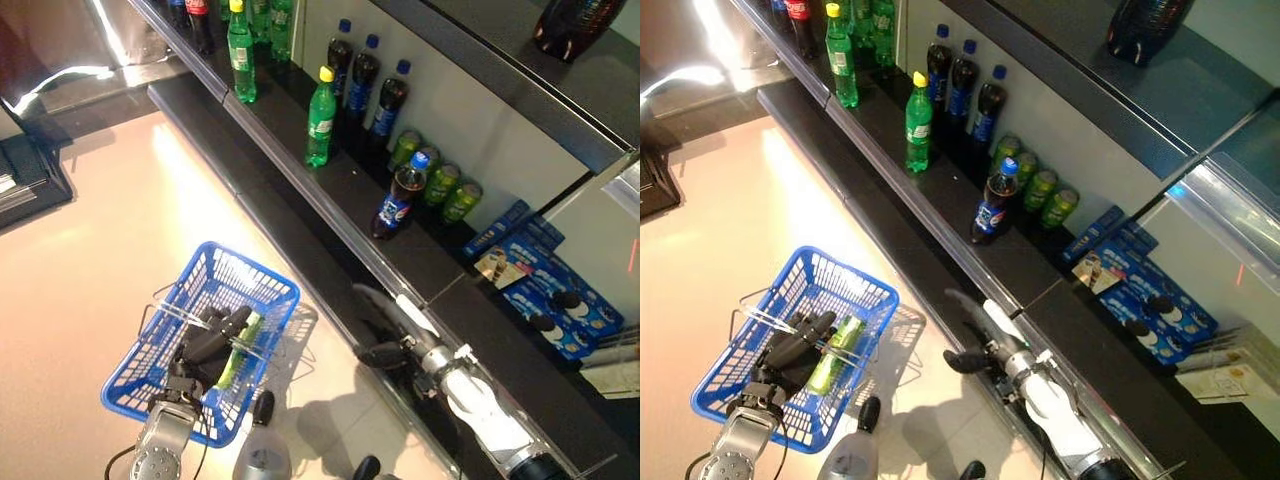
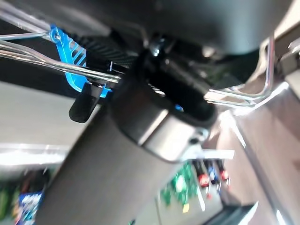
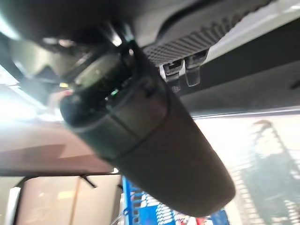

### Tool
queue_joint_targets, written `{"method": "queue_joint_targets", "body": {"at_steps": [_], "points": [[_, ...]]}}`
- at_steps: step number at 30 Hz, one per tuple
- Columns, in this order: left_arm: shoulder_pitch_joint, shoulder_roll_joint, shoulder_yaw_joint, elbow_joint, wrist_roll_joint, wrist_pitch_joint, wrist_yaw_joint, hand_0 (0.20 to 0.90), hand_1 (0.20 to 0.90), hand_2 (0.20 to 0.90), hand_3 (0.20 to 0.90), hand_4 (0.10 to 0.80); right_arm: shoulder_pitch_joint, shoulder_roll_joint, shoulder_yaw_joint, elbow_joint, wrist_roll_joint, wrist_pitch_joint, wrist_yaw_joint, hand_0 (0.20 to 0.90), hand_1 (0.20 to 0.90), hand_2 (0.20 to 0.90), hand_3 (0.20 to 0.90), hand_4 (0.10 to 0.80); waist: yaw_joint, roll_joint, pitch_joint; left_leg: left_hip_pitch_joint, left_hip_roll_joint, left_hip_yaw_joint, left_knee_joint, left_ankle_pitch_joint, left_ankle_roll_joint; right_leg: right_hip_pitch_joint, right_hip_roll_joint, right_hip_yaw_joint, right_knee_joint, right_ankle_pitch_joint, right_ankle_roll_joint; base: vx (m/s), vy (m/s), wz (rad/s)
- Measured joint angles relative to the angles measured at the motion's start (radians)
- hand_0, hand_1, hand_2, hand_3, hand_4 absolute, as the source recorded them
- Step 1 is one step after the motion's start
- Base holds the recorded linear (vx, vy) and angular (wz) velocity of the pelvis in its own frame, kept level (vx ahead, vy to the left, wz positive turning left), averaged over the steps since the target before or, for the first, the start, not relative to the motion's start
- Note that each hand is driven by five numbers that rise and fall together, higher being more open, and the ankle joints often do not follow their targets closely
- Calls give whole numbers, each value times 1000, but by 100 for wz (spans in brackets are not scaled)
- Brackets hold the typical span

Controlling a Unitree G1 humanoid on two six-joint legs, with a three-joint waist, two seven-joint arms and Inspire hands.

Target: Pick up the drink and place into the basket.

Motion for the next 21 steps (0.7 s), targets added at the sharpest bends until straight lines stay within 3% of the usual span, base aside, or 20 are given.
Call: {"method": "queue_joint_targets", "body": {"at_steps": [12,21], "points": [[1,-40,41,349,27,-31,2,300,300,300,200,100,76,73,-31,256,-16,-45,43,900,900,900,900,800,-54,16,-41,15,10,11,-1,-2,0,8,-1,4,0,3,-2,1,2,-2],[2,-86,76,552,57,-50,1,300,300,300,200,100,127,124,-100,509,-19,-48,38,900,900,900,900,800,-101,58,-125,31,18,36,-6,-9,-1,12,-4,20,0,6,-3,15,-6,-8]]}}
